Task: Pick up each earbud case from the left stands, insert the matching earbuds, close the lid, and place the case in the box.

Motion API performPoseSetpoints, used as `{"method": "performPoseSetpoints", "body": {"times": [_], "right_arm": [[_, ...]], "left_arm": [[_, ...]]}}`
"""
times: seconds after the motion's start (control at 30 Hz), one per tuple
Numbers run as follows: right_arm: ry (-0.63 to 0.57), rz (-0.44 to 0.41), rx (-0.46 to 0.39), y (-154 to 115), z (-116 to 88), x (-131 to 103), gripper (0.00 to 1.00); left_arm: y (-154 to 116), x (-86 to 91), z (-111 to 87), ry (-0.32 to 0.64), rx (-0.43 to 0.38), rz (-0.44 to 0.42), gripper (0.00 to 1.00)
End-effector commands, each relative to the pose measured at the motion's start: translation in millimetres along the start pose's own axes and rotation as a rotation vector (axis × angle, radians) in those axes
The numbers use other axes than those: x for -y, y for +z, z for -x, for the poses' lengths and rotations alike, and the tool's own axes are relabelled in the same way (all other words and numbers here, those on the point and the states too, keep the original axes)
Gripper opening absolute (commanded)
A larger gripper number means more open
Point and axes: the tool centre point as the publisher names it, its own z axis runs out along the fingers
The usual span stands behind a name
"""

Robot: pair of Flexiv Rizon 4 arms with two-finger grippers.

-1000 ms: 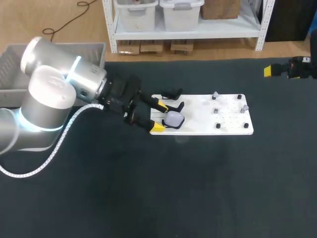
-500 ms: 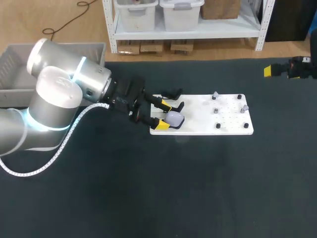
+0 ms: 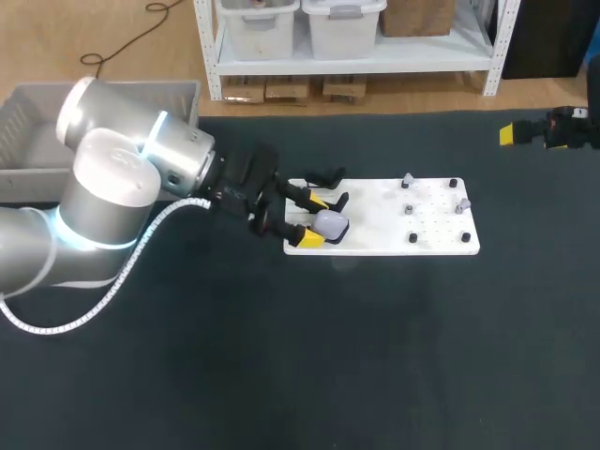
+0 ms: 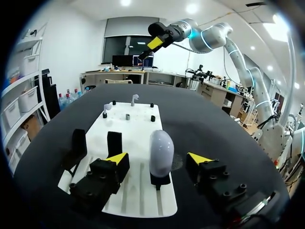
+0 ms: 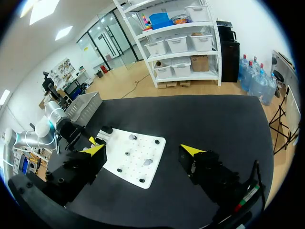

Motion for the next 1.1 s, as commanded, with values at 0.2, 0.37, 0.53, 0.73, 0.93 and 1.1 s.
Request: {"method": "performPoseSetpoints", "body": {"times": [0.2,0.37,0.53,0.73,0.93,1.1], "right_arm": [[-0.001,0.0,0.0,-0.4,-0.1,0.3,1.0],[-0.001,0.0,0.0,-0.4,-0.1,0.3,1.0],[-0.001,0.0,0.0,-0.4,-0.1,0.3,1.0],[-0.001,0.0,0.0,-0.4,-0.1,0.3,1.0],[-0.001,0.0,0.0,-0.4,-0.1,0.3,1.0],[-0.001,0.0,0.0,-0.4,-0.1,0.3,1.0]], "left_arm": [[3.3,0.8,-1.8,0.008,0.011,0.007,0.67],[4.7,3.5,-1.8,0.015,0.01,0.004,0.65],[6.2,2.6,-1.4,0.016,0.013,0.013,0.49],[8.3,4.2,-0.1,0.025,0.012,0.011,0.49],[10.9,7.2,-0.7,0.032,0.008,0.004,0.48],[11.0,6.8,-0.7,0.036,0.007,0.009,0.32]]}}
